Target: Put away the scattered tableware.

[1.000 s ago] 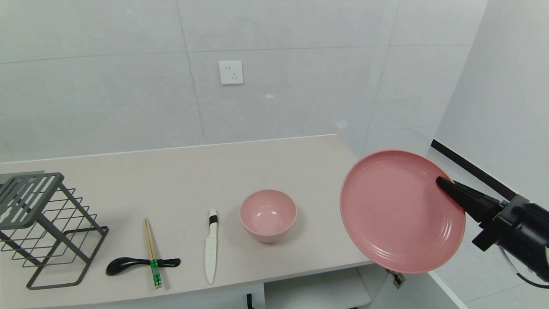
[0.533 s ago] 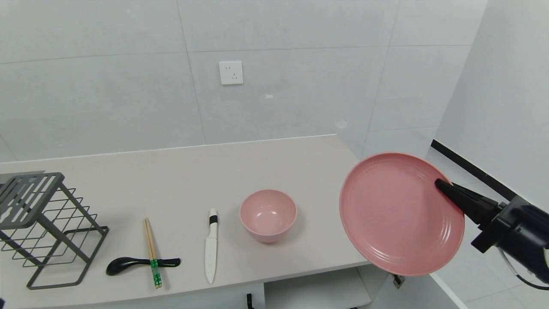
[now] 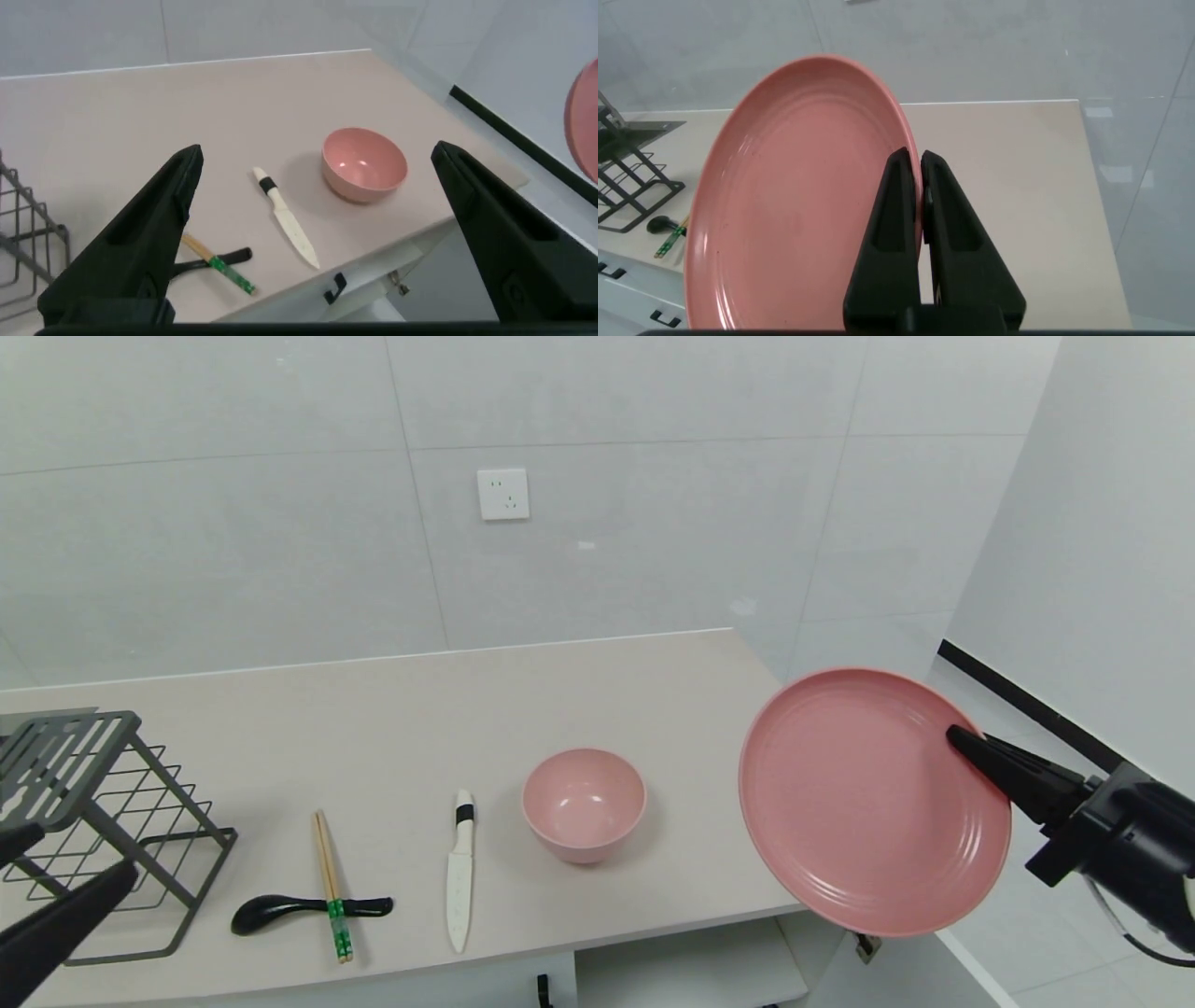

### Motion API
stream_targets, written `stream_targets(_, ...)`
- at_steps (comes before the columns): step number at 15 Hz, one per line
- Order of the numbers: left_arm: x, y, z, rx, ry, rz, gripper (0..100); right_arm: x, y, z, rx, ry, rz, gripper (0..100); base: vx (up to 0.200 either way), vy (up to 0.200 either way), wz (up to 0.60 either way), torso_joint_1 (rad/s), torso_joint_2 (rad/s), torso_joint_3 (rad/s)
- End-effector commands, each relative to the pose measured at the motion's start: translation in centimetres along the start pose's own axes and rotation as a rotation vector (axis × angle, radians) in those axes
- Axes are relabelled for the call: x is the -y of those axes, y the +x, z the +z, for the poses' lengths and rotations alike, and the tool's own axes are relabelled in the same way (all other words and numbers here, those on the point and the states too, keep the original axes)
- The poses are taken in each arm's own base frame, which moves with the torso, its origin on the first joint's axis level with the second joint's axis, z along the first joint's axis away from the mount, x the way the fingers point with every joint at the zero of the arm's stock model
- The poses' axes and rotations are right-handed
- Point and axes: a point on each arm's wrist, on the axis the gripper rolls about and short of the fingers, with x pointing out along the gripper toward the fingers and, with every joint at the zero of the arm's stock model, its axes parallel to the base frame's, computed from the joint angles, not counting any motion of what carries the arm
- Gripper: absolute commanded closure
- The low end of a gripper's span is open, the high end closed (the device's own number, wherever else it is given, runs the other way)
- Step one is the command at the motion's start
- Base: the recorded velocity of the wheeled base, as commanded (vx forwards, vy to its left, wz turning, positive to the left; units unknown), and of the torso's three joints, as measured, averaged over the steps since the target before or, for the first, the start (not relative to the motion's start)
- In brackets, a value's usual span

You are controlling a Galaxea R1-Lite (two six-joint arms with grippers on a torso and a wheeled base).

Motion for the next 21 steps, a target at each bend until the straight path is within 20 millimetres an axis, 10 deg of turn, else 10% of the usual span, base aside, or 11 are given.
stream_targets(1,-1.3,5.7,1.2,-0.082,-0.023,0.007,0,0.0,0.0,0.0,-0.001,0.000,0.000,100,0.000,0.000,0.00,0.000,0.00,0.000)
stream_targets(7,-2.7,11.3,-0.6,-0.283,-0.072,0.016,0,0.1,0.0,0.0,-0.002,0.001,-0.003,100,0.000,0.000,0.00,0.000,0.00,0.000)
stream_targets(21,1.1,21.8,-4.0,-0.423,-0.080,-0.160,0,0.1,0.0,-0.1,-0.006,0.003,-0.006,100,0.000,0.000,0.00,0.000,0.00,0.000)
